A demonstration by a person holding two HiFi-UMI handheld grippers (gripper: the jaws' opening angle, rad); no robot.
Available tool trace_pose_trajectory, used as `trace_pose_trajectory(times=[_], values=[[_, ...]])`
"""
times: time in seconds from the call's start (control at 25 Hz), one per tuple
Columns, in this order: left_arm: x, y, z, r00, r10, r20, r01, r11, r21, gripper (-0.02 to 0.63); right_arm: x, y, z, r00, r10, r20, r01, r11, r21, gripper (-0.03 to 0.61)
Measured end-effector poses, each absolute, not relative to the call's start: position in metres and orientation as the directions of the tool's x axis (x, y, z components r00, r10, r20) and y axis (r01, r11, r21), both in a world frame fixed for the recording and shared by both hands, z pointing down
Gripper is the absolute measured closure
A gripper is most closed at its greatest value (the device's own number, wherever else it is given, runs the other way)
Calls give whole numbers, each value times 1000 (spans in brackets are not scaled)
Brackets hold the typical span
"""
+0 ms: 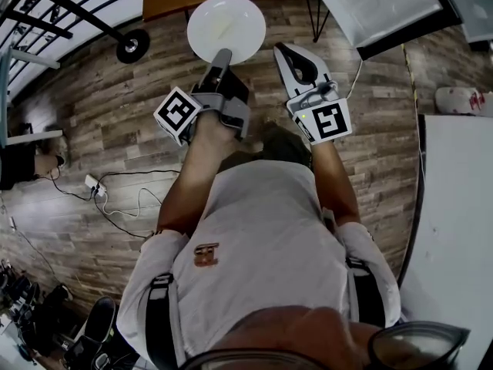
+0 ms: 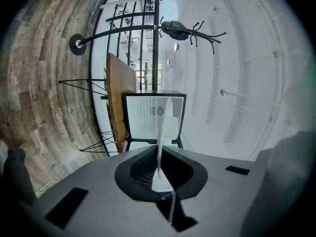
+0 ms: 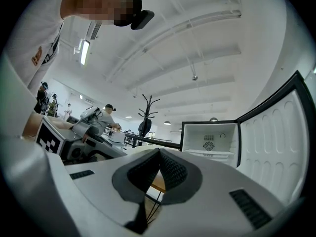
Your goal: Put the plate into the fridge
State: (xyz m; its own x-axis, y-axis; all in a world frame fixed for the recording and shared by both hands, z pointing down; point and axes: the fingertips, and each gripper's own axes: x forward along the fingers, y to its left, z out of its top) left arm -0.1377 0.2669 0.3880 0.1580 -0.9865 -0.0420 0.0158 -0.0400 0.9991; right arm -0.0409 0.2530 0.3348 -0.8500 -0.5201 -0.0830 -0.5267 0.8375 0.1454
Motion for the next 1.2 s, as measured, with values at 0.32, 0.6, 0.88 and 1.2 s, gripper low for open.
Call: trace_pose_trajectory(times=[0.32, 0.6, 0.88, 1.2], values=[[-142, 243, 392, 160, -987, -32, -4, -33, 999, 584, -47, 227, 340, -852, -517, -86, -524, 841, 135, 546], [-151, 214, 398, 154, -988, -18, -35, -24, 999, 584, -55, 196, 344, -854, -510, -104, -520, 844, 127, 546], [-148, 142, 398, 164, -986, 2, -52, -7, 999, 584, -53, 120, 340, -850, -514, -114, -526, 842, 122, 546], [-149, 53, 407, 156, -987, 33, -57, 24, 998, 584, -57, 34, 339, -856, -504, -117, -517, 843, 149, 546]])
